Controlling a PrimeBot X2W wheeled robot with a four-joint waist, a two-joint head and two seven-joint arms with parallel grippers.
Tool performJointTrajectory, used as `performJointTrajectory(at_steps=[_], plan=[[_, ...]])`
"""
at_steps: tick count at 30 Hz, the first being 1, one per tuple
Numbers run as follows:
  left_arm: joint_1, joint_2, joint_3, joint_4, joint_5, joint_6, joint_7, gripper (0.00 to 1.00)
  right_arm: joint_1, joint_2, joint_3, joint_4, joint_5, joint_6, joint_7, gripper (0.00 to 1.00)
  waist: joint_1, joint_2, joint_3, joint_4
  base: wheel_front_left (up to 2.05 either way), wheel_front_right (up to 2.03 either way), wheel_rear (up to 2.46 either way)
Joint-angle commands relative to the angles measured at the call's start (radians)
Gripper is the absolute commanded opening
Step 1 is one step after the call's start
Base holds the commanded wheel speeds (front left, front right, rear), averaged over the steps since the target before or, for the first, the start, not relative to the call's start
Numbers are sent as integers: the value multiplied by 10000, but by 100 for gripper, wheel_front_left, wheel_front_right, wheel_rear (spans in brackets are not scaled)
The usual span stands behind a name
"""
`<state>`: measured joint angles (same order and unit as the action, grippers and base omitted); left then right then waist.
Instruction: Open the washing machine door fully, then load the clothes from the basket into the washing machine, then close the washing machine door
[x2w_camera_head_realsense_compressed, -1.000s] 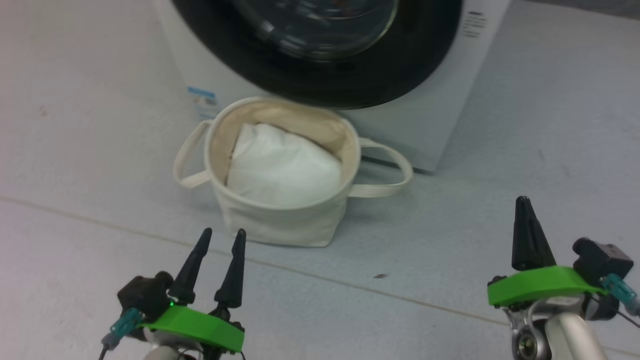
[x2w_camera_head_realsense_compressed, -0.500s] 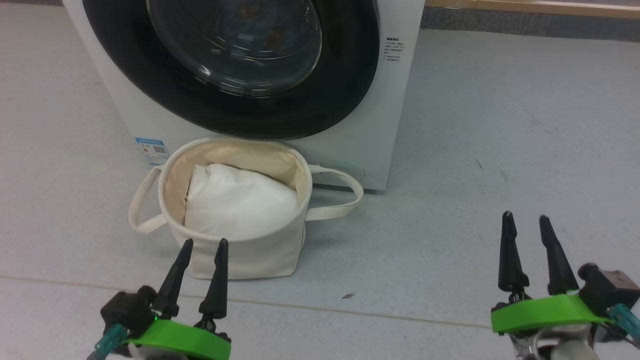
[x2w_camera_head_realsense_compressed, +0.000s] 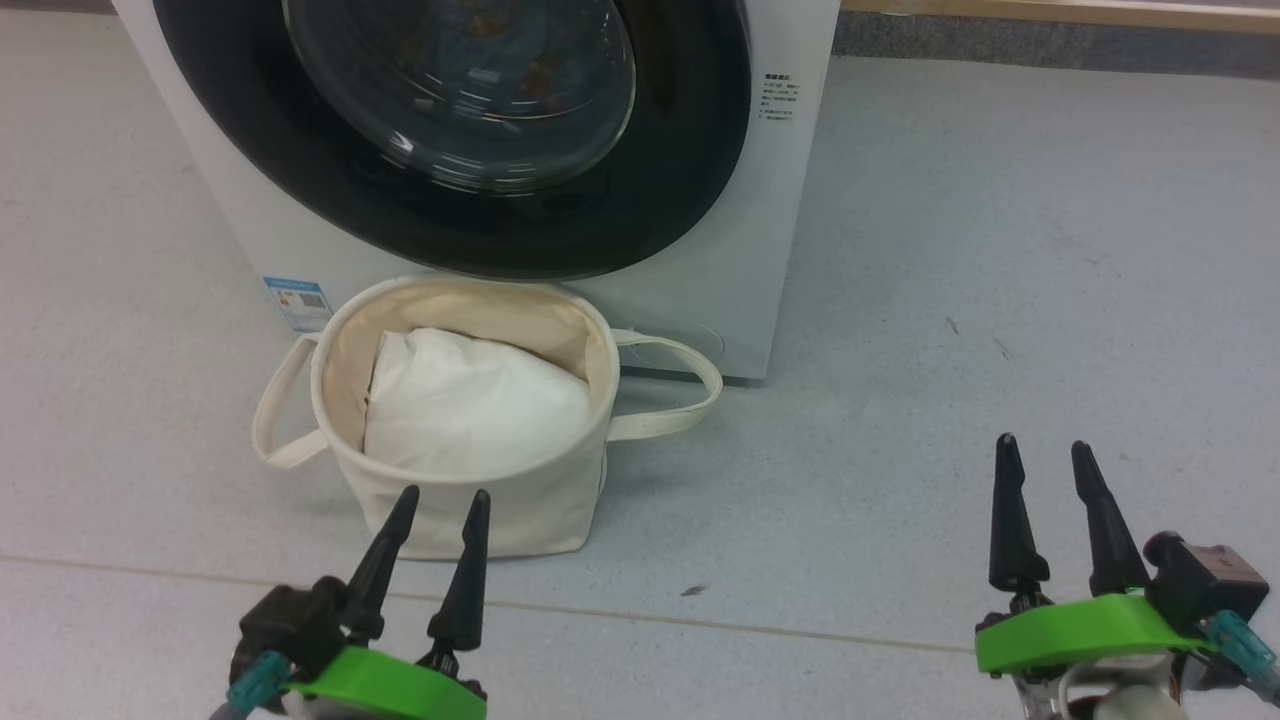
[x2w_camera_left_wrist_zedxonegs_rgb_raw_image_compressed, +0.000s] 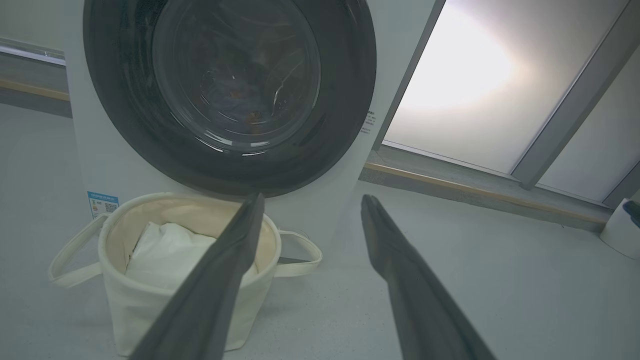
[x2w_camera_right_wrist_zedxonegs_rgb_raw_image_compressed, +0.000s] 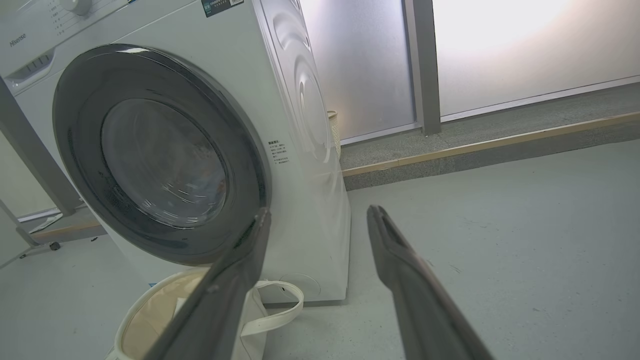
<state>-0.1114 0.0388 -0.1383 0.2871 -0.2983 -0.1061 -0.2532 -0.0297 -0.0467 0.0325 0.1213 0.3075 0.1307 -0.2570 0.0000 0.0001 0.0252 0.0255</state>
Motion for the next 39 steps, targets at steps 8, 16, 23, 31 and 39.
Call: performJointTrajectory(at_steps=[8, 16, 23, 31, 39], plan=[[-204, 114, 141, -180, 249, 31, -86, 100, -104, -36, 187, -192, -224, 0, -48, 100, 0, -1, -26, 89, 0, 0, 0], [-176, 114, -1, 11, 197, -97, -86, 100, -105, -36, 275, -84, -183, 0, -48, 100, 0, -1, -121, 121, 0, 0, 0], [-165, 114, 78, 43, 222, -126, -86, 100, -102, -36, 271, -49, -194, 0, -48, 100, 0, -1, -156, 146, 0, 0, 0], [-152, 114, 71, 63, 223, -163, -86, 100, -139, -35, 294, 78, -169, 0, -48, 100, 0, -1, -210, 157, 0, 0, 0], [-145, 114, 110, -15, 230, -167, -86, 100, -162, -35, 279, 132, -168, 0, -48, 100, 0, -1, -218, 158, 0, 0, 0]])
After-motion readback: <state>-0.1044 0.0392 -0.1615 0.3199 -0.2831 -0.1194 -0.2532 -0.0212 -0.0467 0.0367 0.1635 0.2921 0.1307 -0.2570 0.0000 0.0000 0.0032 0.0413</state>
